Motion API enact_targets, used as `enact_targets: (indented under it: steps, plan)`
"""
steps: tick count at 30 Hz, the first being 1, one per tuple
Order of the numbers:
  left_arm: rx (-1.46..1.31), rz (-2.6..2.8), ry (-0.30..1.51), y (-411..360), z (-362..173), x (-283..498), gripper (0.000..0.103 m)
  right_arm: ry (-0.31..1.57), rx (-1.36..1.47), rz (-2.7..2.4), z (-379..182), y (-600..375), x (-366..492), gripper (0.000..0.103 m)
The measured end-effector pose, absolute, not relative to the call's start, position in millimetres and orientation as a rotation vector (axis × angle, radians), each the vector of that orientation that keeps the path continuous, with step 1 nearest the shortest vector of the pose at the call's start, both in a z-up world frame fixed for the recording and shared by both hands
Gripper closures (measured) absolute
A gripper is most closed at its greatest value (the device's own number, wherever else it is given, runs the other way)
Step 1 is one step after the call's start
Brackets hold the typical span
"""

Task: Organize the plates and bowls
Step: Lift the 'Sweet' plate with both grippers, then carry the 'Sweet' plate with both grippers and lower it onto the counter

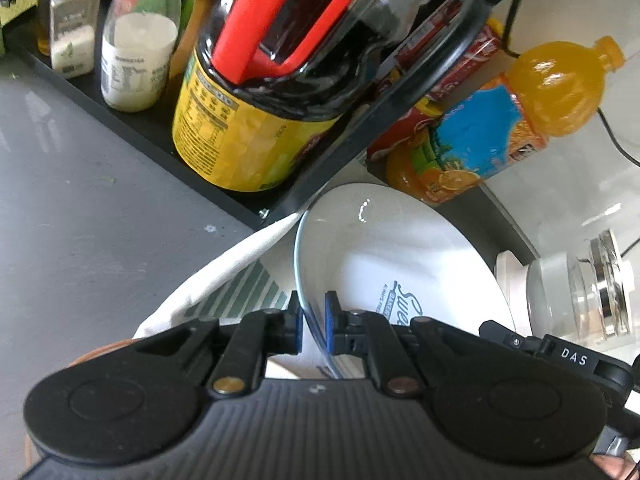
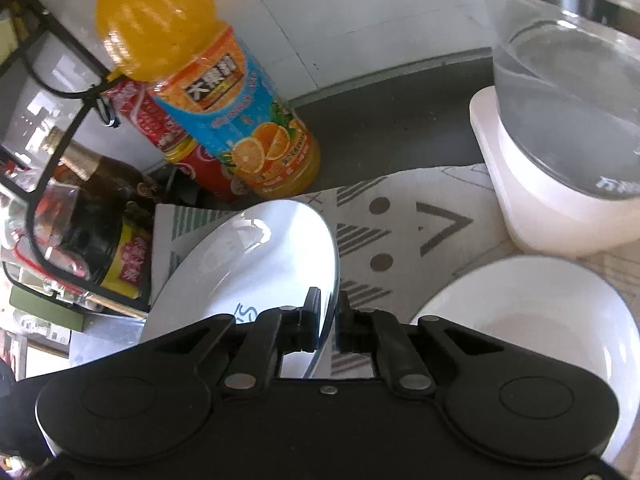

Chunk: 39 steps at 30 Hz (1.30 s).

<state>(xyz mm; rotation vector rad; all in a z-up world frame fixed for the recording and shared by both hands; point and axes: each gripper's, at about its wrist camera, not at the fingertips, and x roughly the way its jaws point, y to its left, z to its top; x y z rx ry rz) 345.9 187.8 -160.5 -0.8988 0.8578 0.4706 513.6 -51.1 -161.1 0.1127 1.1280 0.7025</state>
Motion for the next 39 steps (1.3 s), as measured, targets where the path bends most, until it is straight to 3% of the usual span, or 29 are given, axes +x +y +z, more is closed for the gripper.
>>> enact_targets:
  steps: [18,39]
  plan:
    - [-0.859,0.466,0.847,179,-128,262,0.095,1.085,0.149,0.701,-137,-70,414,0.095]
    - [-0.862,0.498,0.887,171,-138,185,0.095,1.071,0.09,0.714,-138,-72,330,0.094]
